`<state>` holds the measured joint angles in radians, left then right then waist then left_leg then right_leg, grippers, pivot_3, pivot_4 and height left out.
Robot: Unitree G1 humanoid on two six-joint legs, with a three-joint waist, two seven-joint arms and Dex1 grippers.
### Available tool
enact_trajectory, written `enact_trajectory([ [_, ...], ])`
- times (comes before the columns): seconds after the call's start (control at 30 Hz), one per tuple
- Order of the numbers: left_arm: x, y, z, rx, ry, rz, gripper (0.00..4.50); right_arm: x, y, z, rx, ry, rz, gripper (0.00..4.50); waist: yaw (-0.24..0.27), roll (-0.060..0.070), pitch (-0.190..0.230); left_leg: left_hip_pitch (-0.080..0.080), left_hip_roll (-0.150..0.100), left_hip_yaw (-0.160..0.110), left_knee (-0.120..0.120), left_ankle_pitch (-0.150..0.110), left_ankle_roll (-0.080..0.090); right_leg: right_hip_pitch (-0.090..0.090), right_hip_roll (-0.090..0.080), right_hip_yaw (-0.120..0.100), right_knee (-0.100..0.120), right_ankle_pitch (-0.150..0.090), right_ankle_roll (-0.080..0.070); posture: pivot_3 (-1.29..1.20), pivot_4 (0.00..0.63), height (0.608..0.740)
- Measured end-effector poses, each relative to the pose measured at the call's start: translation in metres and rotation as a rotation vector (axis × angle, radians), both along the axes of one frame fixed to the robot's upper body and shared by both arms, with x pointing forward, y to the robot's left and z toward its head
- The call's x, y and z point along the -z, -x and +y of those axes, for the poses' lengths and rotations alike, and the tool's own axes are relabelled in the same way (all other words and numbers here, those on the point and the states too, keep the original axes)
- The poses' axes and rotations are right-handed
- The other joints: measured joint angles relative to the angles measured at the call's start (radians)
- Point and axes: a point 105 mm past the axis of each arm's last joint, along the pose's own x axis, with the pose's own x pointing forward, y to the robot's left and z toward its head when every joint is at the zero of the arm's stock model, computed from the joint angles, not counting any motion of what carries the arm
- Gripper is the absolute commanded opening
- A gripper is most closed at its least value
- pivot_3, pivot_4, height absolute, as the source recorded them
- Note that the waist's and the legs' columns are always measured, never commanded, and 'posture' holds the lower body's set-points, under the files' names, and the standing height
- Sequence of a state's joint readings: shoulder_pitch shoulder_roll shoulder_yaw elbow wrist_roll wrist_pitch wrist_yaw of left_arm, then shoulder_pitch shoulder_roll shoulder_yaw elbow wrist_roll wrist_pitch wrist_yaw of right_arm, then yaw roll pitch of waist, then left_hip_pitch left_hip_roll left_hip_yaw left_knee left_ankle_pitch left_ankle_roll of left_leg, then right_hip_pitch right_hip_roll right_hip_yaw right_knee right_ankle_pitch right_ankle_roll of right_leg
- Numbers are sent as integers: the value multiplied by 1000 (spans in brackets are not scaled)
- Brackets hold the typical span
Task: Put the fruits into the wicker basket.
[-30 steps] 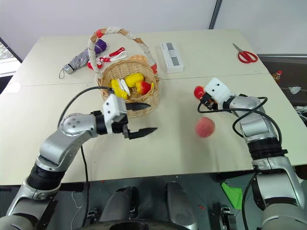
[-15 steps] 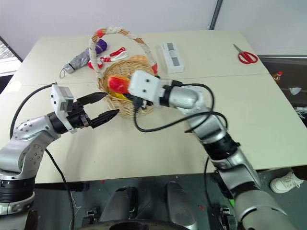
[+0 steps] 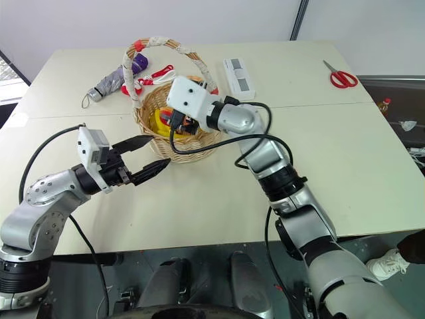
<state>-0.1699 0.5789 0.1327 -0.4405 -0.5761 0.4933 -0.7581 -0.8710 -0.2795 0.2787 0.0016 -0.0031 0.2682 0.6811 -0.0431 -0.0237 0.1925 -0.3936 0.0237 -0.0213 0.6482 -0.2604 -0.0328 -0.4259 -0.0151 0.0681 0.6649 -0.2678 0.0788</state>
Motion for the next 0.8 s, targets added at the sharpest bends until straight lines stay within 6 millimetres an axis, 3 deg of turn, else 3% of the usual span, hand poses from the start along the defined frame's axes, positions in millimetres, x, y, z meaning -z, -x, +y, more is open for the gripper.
enact_trajectory([
  [0.1, 0, 0, -4, 16, 0, 0, 4234, -8, 19, -28, -21, -71, 46, 4117, 6, 0, 0, -1, -1, -1, 0, 0, 0, 1, -1, -1, 0, 0, 0, 0, 150, 740],
  [0.17, -1, 1, -18, 71, 0, -5, 4234, -4, 32, -62, 8, -119, 122, 4117, 13, -1, -1, 0, -2, -3, 1, 0, 0, 3, -1, -2, -2, 0, 0, 0, 150, 740],
  [0.3, 6, 7, -42, 183, 5, 22, 4234, 54, 53, -141, 217, -124, 396, 4117, 29, -1, -1, 0, -6, -2, 0, -1, 1, 5, -2, -2, -4, -1, 0, 0, 150, 740],
  [0.4, 9, 8, -61, 269, -9, 17, 4234, 97, 72, -179, 364, -106, 542, 4117, 20, -1, -1, 2, -6, 2, 0, -1, 1, 5, 1, 0, -4, -1, 0, 0, 150, 740],
  [0.5, 17, 8, -71, 328, -18, 36, 4234, 114, 78, -193, 443, -104, 575, 4117, -4, 0, -1, 4, -5, 3, 0, -1, 2, 5, 4, 3, -2, -1, 0, 0, 150, 740],
  [0.67, 18, 5, -76, 347, -19, 27, 4234, 131, 76, -207, 530, -85, 569, 4117, -2, 0, -1, 4, -4, 2, 0, -1, 2, 5, 6, 2, -2, -1, 0, 0, 150, 740],
  [0.8, 19, 5, -75, 350, -22, 28, 4234, 142, 75, -207, 542, -73, 584, 4117, 0, 0, -1, 3, -4, 3, 1, -1, 2, 5, 4, 3, -2, -1, 1, 0, 150, 740],
])
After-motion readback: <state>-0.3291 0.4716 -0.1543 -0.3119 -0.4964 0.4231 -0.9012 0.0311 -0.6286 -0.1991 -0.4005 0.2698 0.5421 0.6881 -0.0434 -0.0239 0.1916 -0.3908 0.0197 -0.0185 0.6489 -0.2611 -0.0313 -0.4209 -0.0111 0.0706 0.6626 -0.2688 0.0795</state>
